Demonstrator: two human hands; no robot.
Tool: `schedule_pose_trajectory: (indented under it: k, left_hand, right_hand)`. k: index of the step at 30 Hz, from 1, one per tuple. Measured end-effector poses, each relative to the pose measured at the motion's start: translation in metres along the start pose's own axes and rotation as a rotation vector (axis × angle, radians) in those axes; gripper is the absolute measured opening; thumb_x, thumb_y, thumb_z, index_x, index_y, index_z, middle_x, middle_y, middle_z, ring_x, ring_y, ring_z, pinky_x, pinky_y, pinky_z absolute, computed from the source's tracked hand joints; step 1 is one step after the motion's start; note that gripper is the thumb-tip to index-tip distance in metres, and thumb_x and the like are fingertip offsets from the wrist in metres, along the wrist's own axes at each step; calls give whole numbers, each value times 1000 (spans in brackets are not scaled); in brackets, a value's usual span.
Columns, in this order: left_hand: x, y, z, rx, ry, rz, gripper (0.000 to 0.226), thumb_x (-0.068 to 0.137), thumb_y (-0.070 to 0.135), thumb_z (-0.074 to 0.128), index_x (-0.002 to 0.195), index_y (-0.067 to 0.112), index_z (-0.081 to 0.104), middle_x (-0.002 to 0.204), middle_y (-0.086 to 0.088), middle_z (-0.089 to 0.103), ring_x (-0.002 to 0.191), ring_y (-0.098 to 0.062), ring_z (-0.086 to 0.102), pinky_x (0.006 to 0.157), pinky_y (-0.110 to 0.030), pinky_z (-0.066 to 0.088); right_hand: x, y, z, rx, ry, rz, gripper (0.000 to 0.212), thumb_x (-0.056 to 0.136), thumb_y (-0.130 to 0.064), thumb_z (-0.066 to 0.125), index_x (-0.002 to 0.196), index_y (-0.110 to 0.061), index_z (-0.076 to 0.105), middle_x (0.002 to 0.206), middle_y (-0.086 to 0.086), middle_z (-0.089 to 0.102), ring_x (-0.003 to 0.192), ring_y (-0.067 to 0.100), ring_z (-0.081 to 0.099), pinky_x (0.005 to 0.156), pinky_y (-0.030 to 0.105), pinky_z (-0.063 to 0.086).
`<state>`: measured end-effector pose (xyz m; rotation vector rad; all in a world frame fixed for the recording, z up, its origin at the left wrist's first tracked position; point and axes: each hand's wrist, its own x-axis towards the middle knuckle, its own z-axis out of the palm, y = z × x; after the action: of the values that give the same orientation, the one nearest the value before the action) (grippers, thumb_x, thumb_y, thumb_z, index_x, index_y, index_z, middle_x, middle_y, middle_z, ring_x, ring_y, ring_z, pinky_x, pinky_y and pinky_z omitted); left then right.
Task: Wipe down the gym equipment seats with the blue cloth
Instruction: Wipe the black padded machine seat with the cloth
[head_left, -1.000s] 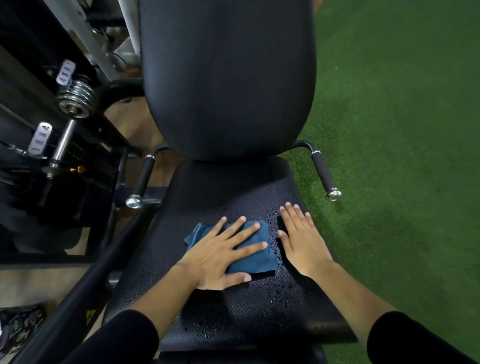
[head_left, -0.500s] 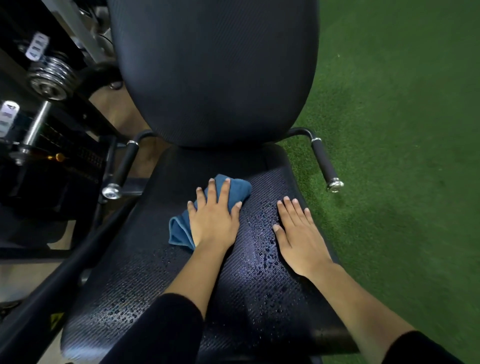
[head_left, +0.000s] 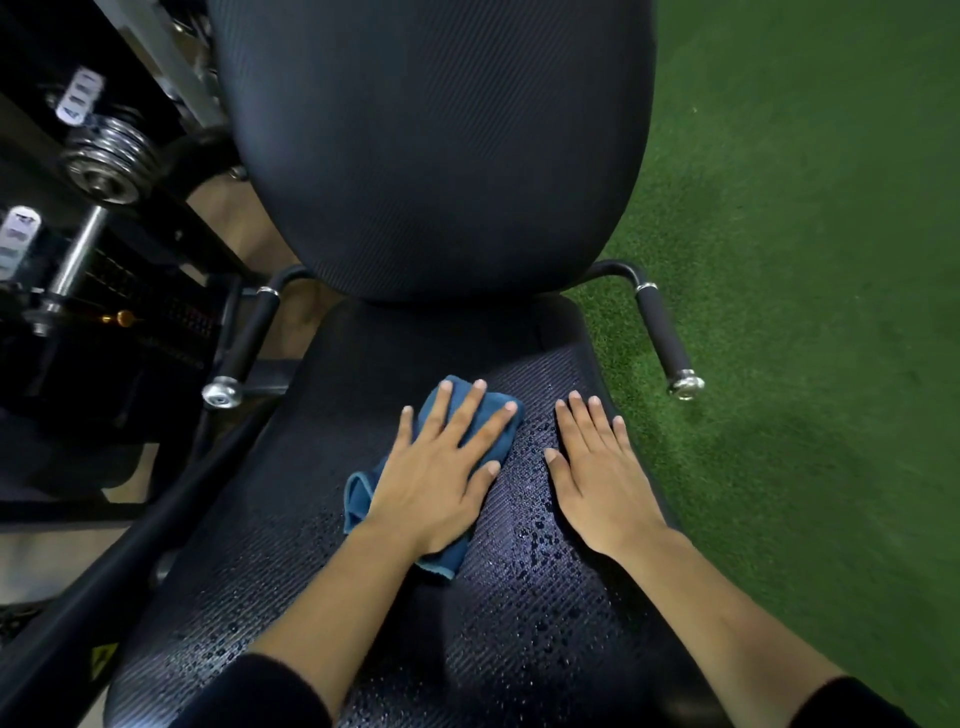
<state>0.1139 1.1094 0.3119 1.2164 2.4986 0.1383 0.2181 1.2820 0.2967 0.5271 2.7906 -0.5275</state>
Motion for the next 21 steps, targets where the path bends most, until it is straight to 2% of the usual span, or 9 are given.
schedule_pose_trajectory:
  k: [2,5,8,14,17,21]
  left_hand:
    - [14,-4,0,-12,15,-38,54,97,46,16,147,46,-4,159,10,-11,146,-22,-15,116,-56,9]
    - [41,-7,-1,-39,73,-253,53,100,38,26,149,40,7,160,4,-3,146,-27,-7,115,-56,13]
    - [64,-11,-4,-63,81,-425,53,100,36,27,150,35,10,160,0,1,146,-31,-4,115,-54,14]
    - [24,7,-4,-53,33,-269,53,100,39,25,150,40,5,160,1,-6,146,-29,-8,117,-48,9]
    - [-1,11,0,-53,22,-283,54,99,46,24,149,41,4,160,3,-10,146,-26,-10,118,-48,8]
    - [24,-3,-1,-44,54,-362,53,98,47,24,149,42,9,160,3,-6,146,-28,-7,117,-52,10]
  right_hand:
    - [6,-1,-1,19,-2,2,70,91,-48,-1,153,-15,-1,160,-1,-9,140,7,-22,115,30,-16]
    - [11,-2,-3,51,-3,4,58,102,-40,14,153,-15,0,160,-1,-8,142,8,-19,116,30,-15]
    - [10,0,-5,78,-16,-1,59,103,-37,22,153,-15,-2,160,-1,-10,144,9,-18,116,29,-14]
    - [13,0,-9,91,-19,-14,60,103,-37,24,153,-15,-1,160,-1,-9,145,11,-17,115,29,-15]
    - [17,-5,-10,103,-30,-19,60,103,-36,25,153,-15,-2,160,-1,-9,145,11,-16,117,30,-14]
    - [28,-10,-11,89,-33,-37,60,103,-36,25,153,-15,-1,160,-1,-9,146,12,-15,116,30,-14]
